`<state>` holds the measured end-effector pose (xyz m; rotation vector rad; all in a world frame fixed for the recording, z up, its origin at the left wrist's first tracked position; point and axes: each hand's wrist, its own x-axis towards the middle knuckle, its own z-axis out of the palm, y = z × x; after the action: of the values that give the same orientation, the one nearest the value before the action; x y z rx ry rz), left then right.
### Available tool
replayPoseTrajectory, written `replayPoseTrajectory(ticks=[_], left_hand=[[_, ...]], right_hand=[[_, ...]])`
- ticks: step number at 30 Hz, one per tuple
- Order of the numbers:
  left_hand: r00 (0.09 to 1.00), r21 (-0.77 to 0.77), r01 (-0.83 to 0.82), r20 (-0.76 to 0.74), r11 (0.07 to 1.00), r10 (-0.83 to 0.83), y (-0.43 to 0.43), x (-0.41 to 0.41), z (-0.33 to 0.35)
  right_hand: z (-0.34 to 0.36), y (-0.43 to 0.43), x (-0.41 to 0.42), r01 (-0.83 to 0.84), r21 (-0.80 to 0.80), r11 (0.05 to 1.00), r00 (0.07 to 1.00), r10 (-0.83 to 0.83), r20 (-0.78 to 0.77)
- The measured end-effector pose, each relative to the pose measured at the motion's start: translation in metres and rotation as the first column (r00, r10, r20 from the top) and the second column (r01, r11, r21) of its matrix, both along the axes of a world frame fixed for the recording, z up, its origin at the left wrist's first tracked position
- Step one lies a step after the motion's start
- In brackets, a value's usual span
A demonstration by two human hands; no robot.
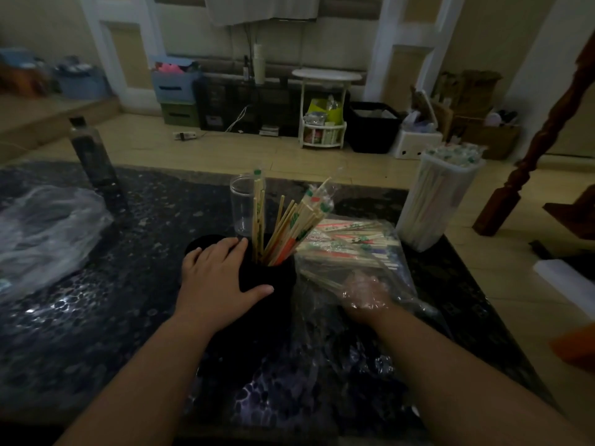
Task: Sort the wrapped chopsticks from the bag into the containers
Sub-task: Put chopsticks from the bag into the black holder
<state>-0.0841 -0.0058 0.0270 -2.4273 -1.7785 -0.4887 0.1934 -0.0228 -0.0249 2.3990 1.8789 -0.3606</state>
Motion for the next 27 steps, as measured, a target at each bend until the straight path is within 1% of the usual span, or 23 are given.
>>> replayPoseTrajectory(ticks=[3,9,10,12,14,15,16,18,20,21,22,25,27], left_hand=[[1.000,0.006,-0.009,0.012,1.000,0.009,0.000,0.001,0.001],[1.000,0.000,-0.009,0.007,1.000,0.009,-0.001,0.001,0.003],[1.000,-0.007,-0.011,0.002,1.000,0.011,-0.001,0.001,0.003],[1.000,-0.018,-0.017,-0.004,1.000,0.017,-0.002,0.001,0.004],[1.000,-0.021,-0.017,-0.005,1.000,0.017,-0.003,0.001,0.005],[1.000,-0.024,-0.014,-0.006,1.000,0.014,-0.003,0.001,0.006],[1.000,-0.028,-0.013,-0.005,1.000,0.013,-0.003,0.001,0.006],[1.000,-0.029,-0.009,-0.007,1.000,0.009,-0.003,0.001,0.007],[1.000,-0.021,-0.008,-0.003,1.000,0.008,-0.004,0.001,0.007],[1.000,-0.022,-0.008,-0.001,1.000,0.008,-0.004,0.002,0.008],[1.000,-0.026,-0.009,-0.001,1.000,0.009,-0.004,0.002,0.008],[1.000,-0.034,-0.010,0.000,0.999,0.010,-0.005,0.003,0.009],[1.000,-0.037,-0.007,-0.002,0.999,0.007,-0.007,0.004,0.009]], right_hand=[[0.005,-0.003,-0.007,0.026,-0.015,1.000,0.996,-0.027,-0.087],[-0.001,-0.010,-0.027,-0.042,-0.064,0.997,0.993,0.049,0.103],[-0.003,-0.012,-0.031,-0.034,-0.060,0.998,0.992,0.040,0.117],[-0.006,-0.016,-0.035,-0.020,-0.045,0.999,0.996,0.024,0.092],[0.000,-0.025,-0.038,0.005,0.030,1.000,0.999,-0.007,0.048],[0.004,-0.027,-0.037,0.030,0.150,0.988,0.999,-0.034,0.024],[0.011,-0.031,-0.038,0.036,0.226,0.974,0.999,-0.036,-0.003],[0.022,-0.042,-0.037,-0.007,0.293,0.956,0.999,-0.009,0.052],[0.028,-0.049,-0.039,0.008,0.205,0.979,1.000,-0.008,-0.001],[0.029,-0.052,-0.039,0.015,0.116,0.993,0.999,-0.010,-0.037],[0.033,-0.056,-0.042,-0.002,0.078,0.997,0.998,0.006,-0.055],[0.048,-0.066,-0.048,-0.041,0.102,0.994,0.997,0.046,-0.054],[0.056,-0.069,-0.046,-0.054,0.062,0.997,0.998,0.055,-0.007]])
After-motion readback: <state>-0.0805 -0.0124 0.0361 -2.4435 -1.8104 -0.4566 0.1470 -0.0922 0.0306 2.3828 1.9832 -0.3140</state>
